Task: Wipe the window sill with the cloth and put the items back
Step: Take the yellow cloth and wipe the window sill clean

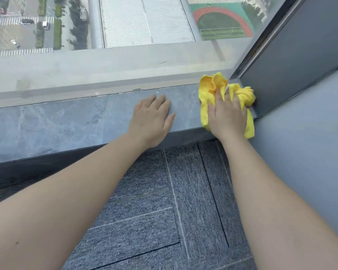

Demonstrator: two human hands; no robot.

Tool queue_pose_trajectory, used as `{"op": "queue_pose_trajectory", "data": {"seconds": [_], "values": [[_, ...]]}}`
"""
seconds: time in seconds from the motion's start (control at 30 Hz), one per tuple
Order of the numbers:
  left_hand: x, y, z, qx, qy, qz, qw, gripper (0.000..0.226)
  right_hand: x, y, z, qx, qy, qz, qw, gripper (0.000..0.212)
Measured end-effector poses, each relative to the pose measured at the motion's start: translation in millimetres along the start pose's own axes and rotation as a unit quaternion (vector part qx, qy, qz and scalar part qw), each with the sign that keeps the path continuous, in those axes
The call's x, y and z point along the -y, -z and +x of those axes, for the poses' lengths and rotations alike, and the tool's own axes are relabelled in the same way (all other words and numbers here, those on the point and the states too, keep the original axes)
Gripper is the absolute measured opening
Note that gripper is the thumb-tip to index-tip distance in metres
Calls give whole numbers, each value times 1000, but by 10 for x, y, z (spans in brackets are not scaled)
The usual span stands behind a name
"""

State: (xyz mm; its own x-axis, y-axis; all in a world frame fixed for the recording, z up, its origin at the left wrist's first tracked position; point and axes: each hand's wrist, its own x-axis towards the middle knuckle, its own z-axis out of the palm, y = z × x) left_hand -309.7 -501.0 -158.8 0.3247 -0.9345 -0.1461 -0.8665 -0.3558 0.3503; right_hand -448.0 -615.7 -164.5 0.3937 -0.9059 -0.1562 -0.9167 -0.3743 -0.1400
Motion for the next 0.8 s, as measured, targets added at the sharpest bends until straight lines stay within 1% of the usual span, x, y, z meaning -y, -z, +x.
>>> {"op": "queue_pose_trajectory", "data": {"seconds": [0.1, 0.13, 0.2, 0.3, 0.37, 0.43, 0.53, 0.57, 0.7, 0.8], "values": [[-67, -36, 58, 10, -1, 10, 1000, 53, -96, 36, 112, 5, -29, 3, 1000, 56], [-75, -40, 81, 12, 1, 11, 1000, 52, -107, 41, 148, 6, -35, 4, 999, 56], [-77, -34, 117, 11, 2, 13, 1000, 59, -113, 55, 231, 7, -41, 2, 999, 56], [-70, -12, 133, -1, -8, 12, 1000, 80, -95, 94, 360, 12, -41, -6, 999, 57], [-44, 6, 130, 9, -20, 17, 1000, 88, -68, 111, 409, 13, -42, -10, 999, 57], [-13, 31, 124, 20, -28, 16, 999, 80, -51, 121, 404, 14, -41, -12, 999, 56], [1, 54, 71, 41, -25, 5, 999, 55, -49, 114, 339, 13, -27, -13, 999, 54], [1, 58, 46, 43, -24, 2, 999, 50, -39, 103, 301, 11, -17, -12, 1000, 53], [5, 52, -51, 42, -24, -9, 999, 48, 70, 1, 39, -4, 31, -4, 1000, 51], [11, 62, -163, 43, -29, -21, 998, 47, 184, -55, -175, -18, 68, 27, 997, 47]]}}
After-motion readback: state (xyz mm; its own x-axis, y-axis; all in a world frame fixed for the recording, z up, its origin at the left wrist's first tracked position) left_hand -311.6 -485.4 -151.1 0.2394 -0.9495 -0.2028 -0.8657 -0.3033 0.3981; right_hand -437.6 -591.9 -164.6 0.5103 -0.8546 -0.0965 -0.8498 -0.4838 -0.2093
